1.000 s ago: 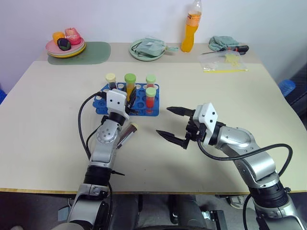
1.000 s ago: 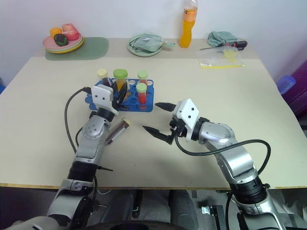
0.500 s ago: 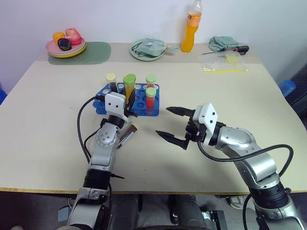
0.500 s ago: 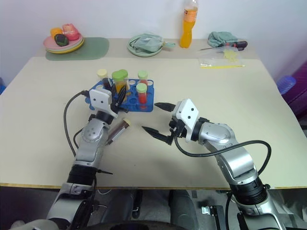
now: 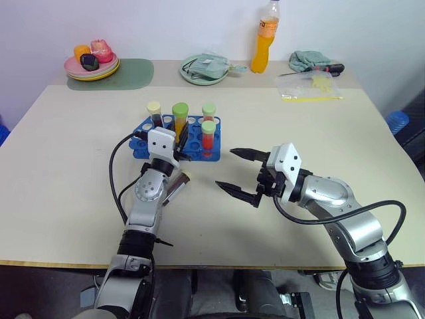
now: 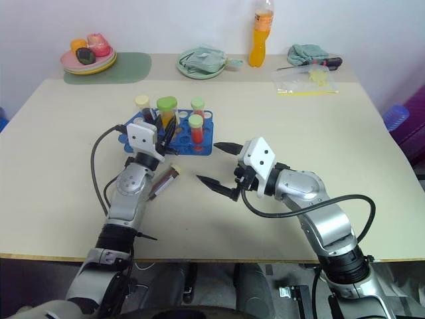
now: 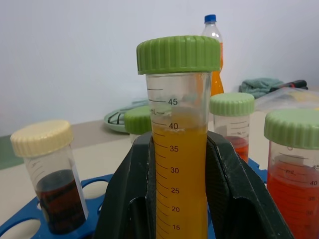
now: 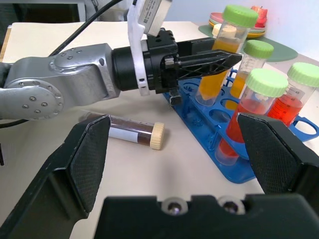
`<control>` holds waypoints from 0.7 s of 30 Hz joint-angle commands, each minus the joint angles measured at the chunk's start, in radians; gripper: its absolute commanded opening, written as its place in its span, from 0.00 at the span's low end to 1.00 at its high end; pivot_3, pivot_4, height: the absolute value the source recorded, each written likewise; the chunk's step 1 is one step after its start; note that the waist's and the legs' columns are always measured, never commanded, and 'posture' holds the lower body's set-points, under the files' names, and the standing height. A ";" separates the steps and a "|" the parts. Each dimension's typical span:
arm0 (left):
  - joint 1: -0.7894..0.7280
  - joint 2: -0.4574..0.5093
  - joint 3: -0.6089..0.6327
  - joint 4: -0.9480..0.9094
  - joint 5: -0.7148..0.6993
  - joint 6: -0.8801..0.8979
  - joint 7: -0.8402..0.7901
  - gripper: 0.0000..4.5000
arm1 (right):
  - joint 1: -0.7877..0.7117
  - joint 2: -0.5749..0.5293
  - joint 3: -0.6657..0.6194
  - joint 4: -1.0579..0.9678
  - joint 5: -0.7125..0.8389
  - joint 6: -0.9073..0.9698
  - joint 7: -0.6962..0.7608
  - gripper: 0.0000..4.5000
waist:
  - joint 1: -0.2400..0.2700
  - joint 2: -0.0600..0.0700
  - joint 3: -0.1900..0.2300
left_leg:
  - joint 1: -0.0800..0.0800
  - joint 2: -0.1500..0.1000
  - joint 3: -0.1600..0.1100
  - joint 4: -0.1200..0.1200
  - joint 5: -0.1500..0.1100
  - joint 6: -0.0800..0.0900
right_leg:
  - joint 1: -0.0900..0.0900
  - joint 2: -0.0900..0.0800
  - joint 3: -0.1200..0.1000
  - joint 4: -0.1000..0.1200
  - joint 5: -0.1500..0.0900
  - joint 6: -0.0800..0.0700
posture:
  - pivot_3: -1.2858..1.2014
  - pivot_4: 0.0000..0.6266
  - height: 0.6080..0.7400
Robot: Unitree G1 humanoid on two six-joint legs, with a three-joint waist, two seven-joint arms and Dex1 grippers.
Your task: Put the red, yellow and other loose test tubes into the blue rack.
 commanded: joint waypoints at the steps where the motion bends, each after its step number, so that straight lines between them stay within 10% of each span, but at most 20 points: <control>1: -0.007 -0.007 0.002 0.031 0.004 -0.016 0.010 0.16 | -0.008 -0.001 -0.014 -0.033 0.006 -0.011 0.002 1.00 | 0.000 0.000 0.000 | 0.000 0.000 0.000 0.000 0.000 0.000 | 0.000 0.000 0.000 0.000 0.000 0.000 | 0.52 0.24 1.00; 21: 0.060 -0.029 0.000 -0.036 -0.018 0.009 0.006 0.16 | -0.012 -0.008 -0.018 -0.033 0.012 -0.007 0.010 1.00 | 0.000 0.001 -0.001 | 0.001 0.000 -0.001 0.000 0.000 0.000 | 0.001 0.000 0.000 -0.001 0.000 0.000 | 0.52 0.24 1.00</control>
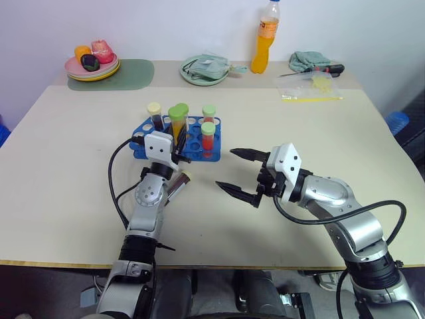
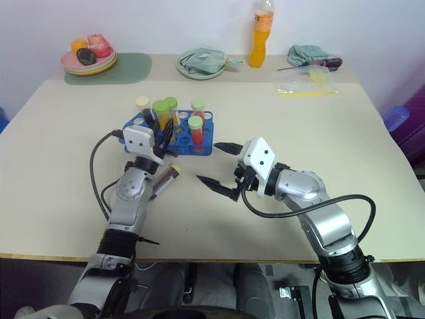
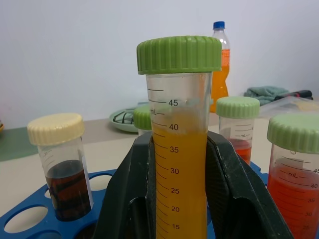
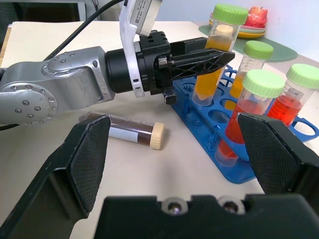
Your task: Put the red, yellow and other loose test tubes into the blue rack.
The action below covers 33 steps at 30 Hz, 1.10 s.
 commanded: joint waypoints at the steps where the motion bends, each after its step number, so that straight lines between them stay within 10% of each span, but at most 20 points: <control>1: 0.004 -0.004 -0.008 0.023 0.008 0.004 0.001 0.16 | -0.013 -0.006 -0.018 -0.032 0.012 -0.007 0.007 1.00 | 0.000 0.000 0.000 | 0.000 0.000 0.000 0.000 0.000 0.000 | 0.000 0.000 0.000 0.000 0.000 0.000 | 0.52 0.24 1.00; 20: -0.015 -0.016 -0.013 0.079 0.024 -0.037 0.003 0.16 | -0.017 -0.015 -0.021 -0.037 0.010 0.002 0.016 1.00 | 0.001 0.000 0.000 | -0.001 -0.001 -0.001 0.000 0.000 0.000 | 0.000 0.000 -0.001 -0.001 0.000 0.000 | 0.52 0.24 1.00; 26: 0.018 -0.003 0.003 -0.003 0.005 0.015 -0.004 0.81 | -0.018 -0.018 -0.020 -0.040 0.010 0.004 0.019 1.00 | 0.000 0.000 0.000 | -0.001 -0.001 -0.001 0.000 0.000 0.000 | 0.000 0.000 -0.001 -0.001 0.000 0.000 | 0.52 0.24 1.00; 33: 0.151 0.189 0.079 -0.562 -0.223 0.464 -0.116 0.81 | -0.010 -0.066 -0.070 -0.020 0.017 -0.004 0.040 1.00 | -0.024 0.000 0.000 | -0.002 0.005 -0.002 -0.001 0.000 0.000 | -0.002 0.000 -0.001 -0.001 0.000 0.000 | 0.52 0.24 1.00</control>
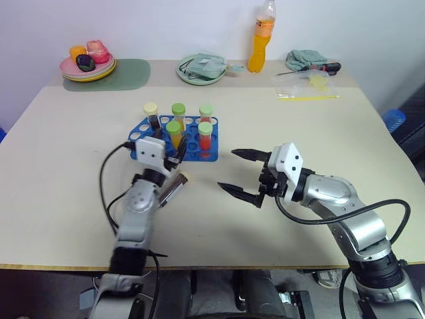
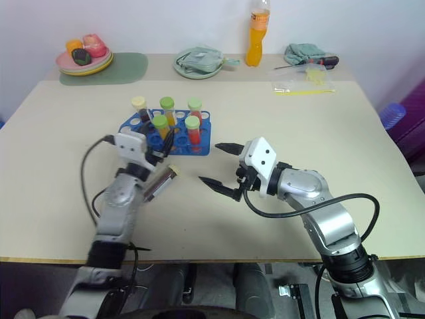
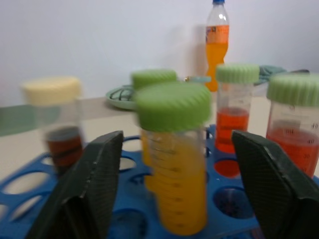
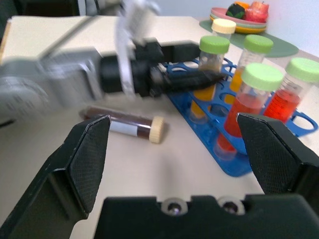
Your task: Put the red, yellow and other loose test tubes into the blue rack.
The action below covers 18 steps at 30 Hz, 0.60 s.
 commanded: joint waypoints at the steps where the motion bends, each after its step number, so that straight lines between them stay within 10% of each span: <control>1: 0.017 0.119 0.066 -0.307 -0.166 0.263 -0.071 0.81 | -0.006 -0.030 -0.061 -0.012 0.021 -0.015 0.023 1.00 | -0.002 0.000 0.000 | 0.000 0.000 0.000 0.000 0.000 0.000 | 0.000 0.000 0.000 0.000 0.000 0.000 | 0.52 0.24 1.00; 8: -0.118 0.555 0.000 -0.578 -0.380 1.187 -0.120 0.98 | -0.019 -0.097 -0.098 0.071 0.034 -0.045 0.121 1.00 | -0.004 0.001 0.001 | 0.001 0.001 0.000 0.000 0.000 0.000 | 0.001 0.001 0.000 0.000 -0.001 0.000 | 0.52 0.24 1.00; 11: -0.305 0.554 -0.051 -0.530 -0.450 1.546 -0.064 0.98 | -0.038 -0.089 -0.086 0.098 0.027 -0.061 0.136 1.00 | -0.003 0.000 0.001 | 0.001 0.000 -0.001 0.001 0.000 0.000 | 0.002 0.002 -0.001 0.000 -0.001 0.001 | 0.52 0.24 1.00; 18: -0.561 0.571 -0.299 -0.293 -0.681 1.629 0.001 0.98 | -0.037 -0.055 -0.041 0.097 0.013 -0.080 0.140 1.00 | -0.014 0.000 0.002 | 0.001 -0.002 -0.001 -0.002 0.000 0.000 | 0.001 0.001 0.000 0.000 -0.002 0.001 | 0.52 0.24 1.00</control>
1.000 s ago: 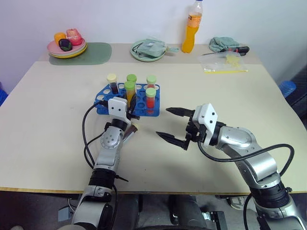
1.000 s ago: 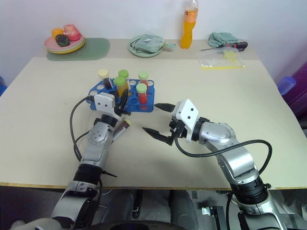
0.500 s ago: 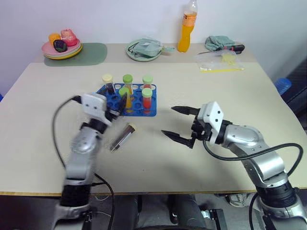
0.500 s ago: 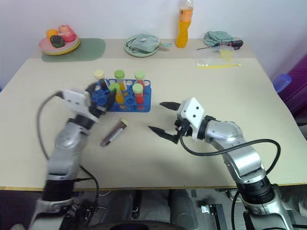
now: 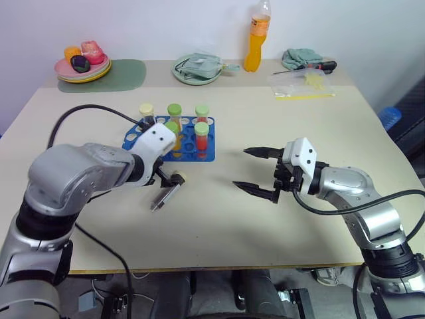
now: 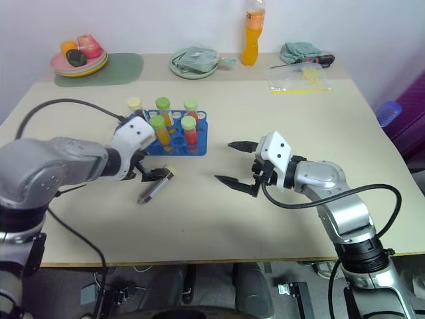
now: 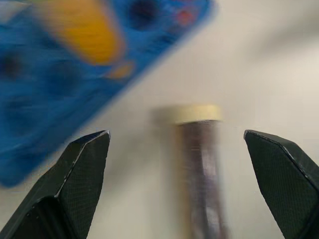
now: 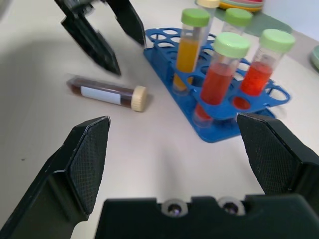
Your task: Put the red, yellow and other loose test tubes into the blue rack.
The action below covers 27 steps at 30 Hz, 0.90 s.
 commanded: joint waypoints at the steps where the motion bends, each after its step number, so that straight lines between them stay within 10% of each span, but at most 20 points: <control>1: -0.056 -0.003 -0.093 0.074 -0.076 0.008 0.072 0.98 | -0.005 0.013 0.001 -0.023 -0.003 -0.025 -0.002 1.00 | -0.004 0.000 0.000 | -0.001 0.001 0.000 0.000 0.000 0.000 | 0.000 0.000 0.000 0.000 0.000 0.000 | 0.52 0.24 1.00; 11: -0.093 -0.035 -0.165 0.210 -0.214 0.008 0.297 0.98 | 0.066 0.012 -0.012 -0.090 -0.011 -0.014 -0.052 1.00 | -0.010 0.000 0.000 | -0.002 0.001 0.000 0.000 0.000 -0.001 | -0.002 -0.001 0.000 0.000 0.000 0.000 | 0.52 0.24 1.00; 14: -0.085 -0.043 -0.174 0.225 -0.238 0.008 0.356 0.82 | 0.072 0.014 -0.010 -0.102 -0.009 -0.009 -0.064 1.00 | -0.010 0.000 0.000 | -0.002 0.001 0.000 0.000 0.000 -0.001 | -0.002 -0.001 0.000 0.000 0.000 0.000 | 0.52 0.24 1.00; 20: -0.075 -0.033 -0.146 0.254 -0.317 0.008 0.446 0.18 | 0.066 0.013 -0.006 -0.101 -0.008 -0.009 -0.067 1.00 | -0.011 0.000 0.000 | -0.002 0.001 0.000 0.000 0.001 -0.001 | -0.002 -0.001 0.001 0.000 0.000 0.000 | 0.52 0.24 1.00; 27: 0.115 0.171 0.115 -0.114 -0.289 -0.239 0.157 0.18 | 0.054 0.009 -0.008 -0.093 -0.007 -0.016 -0.060 1.00 | -0.018 0.000 0.000 | -0.004 0.002 0.003 -0.002 0.002 -0.003 | -0.008 -0.001 0.004 0.001 0.000 -0.001 | 0.52 0.24 1.00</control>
